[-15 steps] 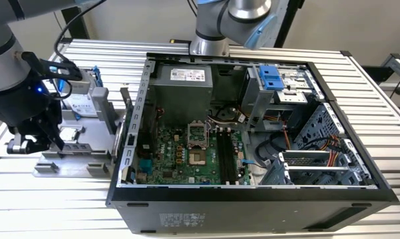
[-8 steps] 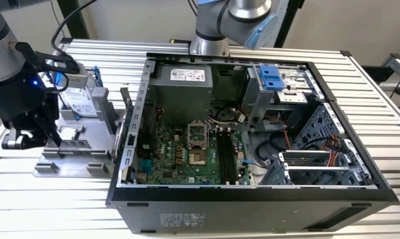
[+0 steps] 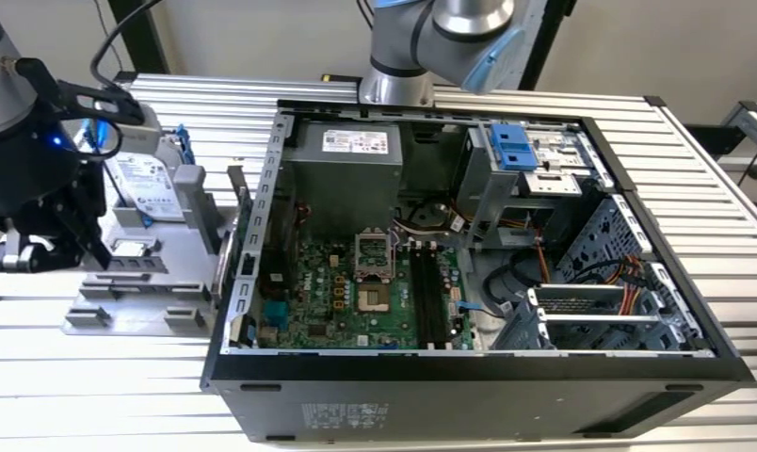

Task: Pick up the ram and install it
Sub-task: 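Pick up the ram and move it above insertion slot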

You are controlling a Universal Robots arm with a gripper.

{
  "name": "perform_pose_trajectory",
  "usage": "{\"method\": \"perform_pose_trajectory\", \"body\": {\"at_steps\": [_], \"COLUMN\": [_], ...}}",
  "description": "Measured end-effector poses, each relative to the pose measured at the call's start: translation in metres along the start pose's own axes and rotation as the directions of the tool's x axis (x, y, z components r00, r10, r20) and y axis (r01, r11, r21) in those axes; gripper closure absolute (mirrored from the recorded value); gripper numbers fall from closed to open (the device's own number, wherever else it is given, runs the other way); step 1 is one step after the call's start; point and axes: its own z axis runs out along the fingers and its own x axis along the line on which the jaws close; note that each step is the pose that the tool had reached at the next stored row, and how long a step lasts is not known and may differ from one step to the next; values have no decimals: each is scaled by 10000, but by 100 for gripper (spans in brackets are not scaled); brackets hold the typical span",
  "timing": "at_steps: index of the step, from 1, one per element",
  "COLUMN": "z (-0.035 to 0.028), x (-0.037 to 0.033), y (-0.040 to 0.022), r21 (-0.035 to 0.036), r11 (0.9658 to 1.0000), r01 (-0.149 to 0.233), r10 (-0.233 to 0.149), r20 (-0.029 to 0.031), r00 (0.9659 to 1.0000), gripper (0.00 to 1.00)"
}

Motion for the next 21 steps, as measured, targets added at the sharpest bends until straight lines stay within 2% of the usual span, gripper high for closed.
{"method": "perform_pose_trajectory", "body": {"at_steps": [13, 18, 21], "z": [-192, -246, -256], "x": [-6, -8, -8], "y": [3, 4, 4], "r21": [1, 0, 3], "r11": [10000, 10000, 10000], "r01": [0, 0, 1], "r10": [0, 0, -1], "r20": [-1, -2, 2], "r00": [10000, 10000, 10000], "gripper": [100, 100, 100]}}
